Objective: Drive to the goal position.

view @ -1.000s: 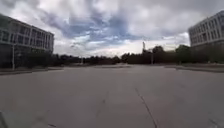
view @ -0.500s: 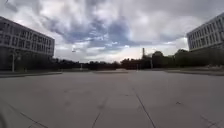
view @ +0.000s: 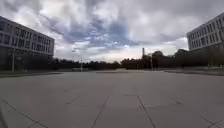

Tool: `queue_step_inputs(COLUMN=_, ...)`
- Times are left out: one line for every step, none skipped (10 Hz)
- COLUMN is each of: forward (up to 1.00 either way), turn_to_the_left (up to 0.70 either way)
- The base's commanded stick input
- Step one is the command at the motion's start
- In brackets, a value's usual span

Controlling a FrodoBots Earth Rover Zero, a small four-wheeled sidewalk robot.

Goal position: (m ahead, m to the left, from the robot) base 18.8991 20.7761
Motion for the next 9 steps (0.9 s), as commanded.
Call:
queue_step_inputs(forward=1.00, turn_to_the_left=0.00)
queue_step_inputs(forward=1.00, turn_to_the_left=0.02)
queue_step_inputs(forward=1.00, turn_to_the_left=0.04)
queue_step_inputs(forward=1.00, turn_to_the_left=0.06)
queue_step_inputs(forward=1.00, turn_to_the_left=0.11)
queue_step_inputs(forward=1.00, turn_to_the_left=0.00)
queue_step_inputs(forward=1.00, turn_to_the_left=0.00)
queue_step_inputs(forward=1.00, turn_to_the_left=0.00)
queue_step_inputs(forward=0.66, turn_to_the_left=0.00)
